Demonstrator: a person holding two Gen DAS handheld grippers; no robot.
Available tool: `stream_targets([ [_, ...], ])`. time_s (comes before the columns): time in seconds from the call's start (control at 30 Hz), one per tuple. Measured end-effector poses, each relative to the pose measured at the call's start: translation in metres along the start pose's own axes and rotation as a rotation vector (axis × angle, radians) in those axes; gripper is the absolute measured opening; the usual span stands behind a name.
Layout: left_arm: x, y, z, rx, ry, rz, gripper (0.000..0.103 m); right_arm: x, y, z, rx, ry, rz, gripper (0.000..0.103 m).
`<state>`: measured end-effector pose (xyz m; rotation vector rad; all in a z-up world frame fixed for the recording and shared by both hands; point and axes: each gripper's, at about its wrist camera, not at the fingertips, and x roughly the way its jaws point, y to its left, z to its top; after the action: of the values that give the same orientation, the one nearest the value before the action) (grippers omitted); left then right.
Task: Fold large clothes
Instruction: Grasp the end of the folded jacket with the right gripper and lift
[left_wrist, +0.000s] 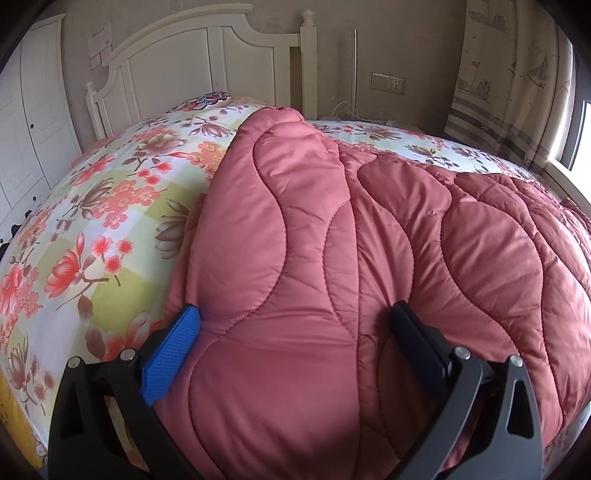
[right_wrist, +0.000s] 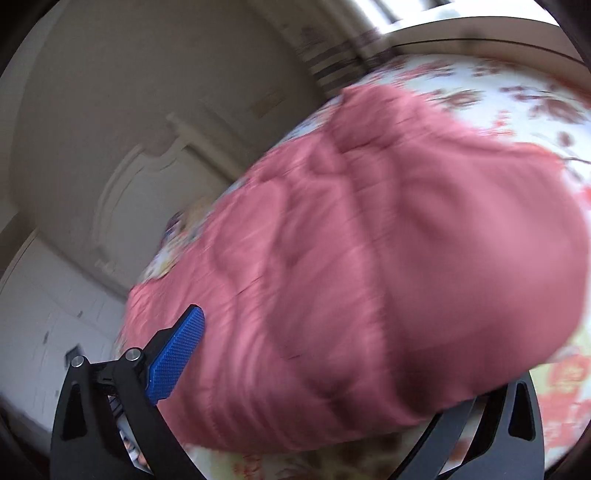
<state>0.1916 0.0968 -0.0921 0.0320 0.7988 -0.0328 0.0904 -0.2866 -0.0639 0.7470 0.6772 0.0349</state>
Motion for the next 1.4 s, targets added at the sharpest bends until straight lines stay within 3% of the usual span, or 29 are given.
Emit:
stream_targets([
  [0.07,0.0,-0.002,0.0,0.005,-0.002,0.012,0.101,0.001,-0.002,0.004,0.029,-0.006,-0.015,0.083],
  [0.13,-0.001,-0.003,-0.001,0.006,-0.004,0.022,0.101,-0.008,-0.022,0.015,0.182,-0.096,-0.038,0.074],
  [0.2,-0.001,-0.003,0.0,0.004,-0.006,0.02,0.101,-0.01,-0.032,0.024,0.262,-0.127,-0.024,0.076],
  [0.3,-0.012,-0.005,0.003,-0.002,-0.009,0.033,0.1,0.002,-0.019,0.026,0.172,-0.059,0.004,0.077],
  [0.33,-0.022,-0.007,0.006,-0.009,-0.021,0.036,0.1,0.006,-0.014,0.022,0.126,-0.053,0.013,0.069],
  [0.37,-0.032,-0.01,0.01,-0.014,-0.04,0.024,0.1,0.008,-0.013,0.019,0.103,-0.044,0.022,0.052],
  [0.47,-0.073,-0.037,0.038,0.039,-0.133,-0.027,0.101,0.002,-0.027,0.019,0.144,-0.063,0.1,0.036],
  [0.57,-0.099,-0.082,0.077,0.122,-0.219,-0.055,0.101,-0.01,-0.03,0.019,0.145,-0.09,0.127,0.036],
  [0.63,-0.089,-0.115,0.1,0.16,-0.209,-0.059,0.101,-0.018,-0.032,0.017,0.135,-0.103,0.134,0.036],
  [0.73,-0.035,-0.163,0.112,0.238,-0.1,0.056,0.101,-0.029,-0.035,0.015,0.106,-0.12,0.124,0.036],
  [0.83,0.051,-0.194,0.092,0.333,0.076,0.137,0.101,-0.036,-0.037,0.017,0.064,-0.143,0.105,0.036],
  [0.9,0.071,-0.186,0.089,0.256,0.102,0.08,0.101,-0.038,-0.034,0.016,0.026,-0.152,0.105,0.036],
  [1.03,0.07,-0.181,0.09,0.263,0.092,0.102,0.101,-0.043,-0.026,0.013,-0.083,-0.182,0.068,0.036],
  [1.23,0.066,-0.189,0.086,0.279,0.064,0.135,0.101,-0.036,-0.037,0.018,-0.003,-0.144,0.05,0.043],
  [1.4,0.066,-0.189,0.086,0.27,0.063,0.131,0.101,-0.036,-0.049,0.022,0.061,-0.148,0.022,0.06],
])
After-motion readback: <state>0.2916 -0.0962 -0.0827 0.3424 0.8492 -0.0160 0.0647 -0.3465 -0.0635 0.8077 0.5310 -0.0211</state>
